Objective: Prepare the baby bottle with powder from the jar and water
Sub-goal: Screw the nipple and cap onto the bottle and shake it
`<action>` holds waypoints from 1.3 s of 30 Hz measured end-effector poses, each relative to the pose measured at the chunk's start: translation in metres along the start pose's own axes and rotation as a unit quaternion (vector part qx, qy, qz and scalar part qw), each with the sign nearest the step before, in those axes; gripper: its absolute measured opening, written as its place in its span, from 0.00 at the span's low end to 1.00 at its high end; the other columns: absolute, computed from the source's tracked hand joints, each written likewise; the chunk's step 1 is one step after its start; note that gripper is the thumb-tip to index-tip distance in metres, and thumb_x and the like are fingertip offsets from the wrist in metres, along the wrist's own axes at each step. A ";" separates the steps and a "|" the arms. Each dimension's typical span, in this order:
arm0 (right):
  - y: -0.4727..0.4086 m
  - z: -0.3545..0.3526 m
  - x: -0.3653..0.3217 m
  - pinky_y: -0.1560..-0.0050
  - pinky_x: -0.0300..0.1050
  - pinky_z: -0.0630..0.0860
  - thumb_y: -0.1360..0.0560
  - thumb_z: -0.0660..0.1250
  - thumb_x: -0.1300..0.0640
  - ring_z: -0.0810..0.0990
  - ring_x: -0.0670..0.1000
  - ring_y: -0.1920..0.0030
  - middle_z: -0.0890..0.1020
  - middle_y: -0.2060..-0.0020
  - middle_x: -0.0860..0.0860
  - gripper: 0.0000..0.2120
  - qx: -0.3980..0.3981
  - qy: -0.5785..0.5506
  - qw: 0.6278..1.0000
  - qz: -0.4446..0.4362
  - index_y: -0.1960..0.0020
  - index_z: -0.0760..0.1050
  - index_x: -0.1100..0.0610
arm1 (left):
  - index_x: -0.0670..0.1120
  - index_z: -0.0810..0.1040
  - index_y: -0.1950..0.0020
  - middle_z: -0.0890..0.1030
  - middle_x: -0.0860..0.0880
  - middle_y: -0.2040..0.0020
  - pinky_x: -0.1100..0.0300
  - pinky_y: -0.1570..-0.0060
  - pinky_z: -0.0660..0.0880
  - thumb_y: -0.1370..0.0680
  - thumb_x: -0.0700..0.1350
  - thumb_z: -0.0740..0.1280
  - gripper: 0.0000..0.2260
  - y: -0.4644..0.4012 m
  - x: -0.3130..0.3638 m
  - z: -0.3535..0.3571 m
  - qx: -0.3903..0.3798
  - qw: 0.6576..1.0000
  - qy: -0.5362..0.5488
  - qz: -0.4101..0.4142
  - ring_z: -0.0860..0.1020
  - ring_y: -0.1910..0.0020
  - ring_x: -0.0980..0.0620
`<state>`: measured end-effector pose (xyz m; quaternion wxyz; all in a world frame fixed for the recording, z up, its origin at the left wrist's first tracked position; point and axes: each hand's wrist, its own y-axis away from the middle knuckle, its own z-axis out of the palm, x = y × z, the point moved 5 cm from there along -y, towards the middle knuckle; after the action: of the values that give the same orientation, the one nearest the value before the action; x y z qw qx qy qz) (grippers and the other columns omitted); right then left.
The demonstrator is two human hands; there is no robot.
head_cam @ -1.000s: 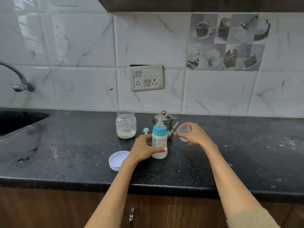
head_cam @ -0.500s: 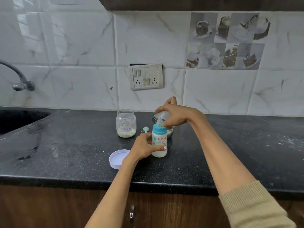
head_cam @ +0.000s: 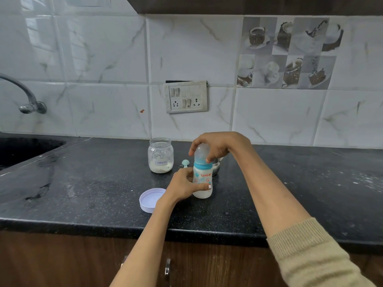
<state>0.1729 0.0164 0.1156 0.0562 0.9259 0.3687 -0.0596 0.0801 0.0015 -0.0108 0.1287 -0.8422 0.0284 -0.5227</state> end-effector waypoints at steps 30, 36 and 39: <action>0.023 0.085 0.044 0.37 0.48 0.74 0.33 0.76 0.57 0.73 0.49 0.36 0.65 0.29 0.48 0.53 0.203 -0.376 0.903 -0.034 0.25 0.42 0.38 | 0.47 0.76 0.45 0.82 0.52 0.50 0.65 0.51 0.77 0.34 0.38 0.76 0.19 0.012 0.001 0.012 0.059 0.998 0.029 0.022 0.81 0.51 0.54; 0.014 0.115 0.041 0.35 0.55 0.73 0.34 0.76 0.53 0.77 0.48 0.38 0.74 0.35 0.49 0.51 0.252 -0.418 0.873 -0.004 0.28 0.42 0.34 | 0.43 0.75 0.42 0.80 0.53 0.50 0.76 0.59 0.72 0.35 0.35 0.76 0.23 0.017 0.000 0.015 0.065 0.997 0.017 0.024 0.79 0.50 0.56; 0.015 0.112 0.038 0.34 0.52 0.71 0.33 0.76 0.55 0.77 0.47 0.41 0.72 0.37 0.45 0.59 0.269 -0.393 0.879 -0.010 0.28 0.29 0.38 | 0.43 0.75 0.41 0.80 0.52 0.49 0.76 0.58 0.73 0.34 0.34 0.74 0.23 0.019 -0.001 0.014 0.065 0.997 0.021 0.028 0.79 0.52 0.58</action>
<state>0.2029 0.0144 0.0006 -0.0550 0.8022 0.2949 -0.5162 0.0938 -0.0137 -0.0226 0.1969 -0.8200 0.0211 -0.5370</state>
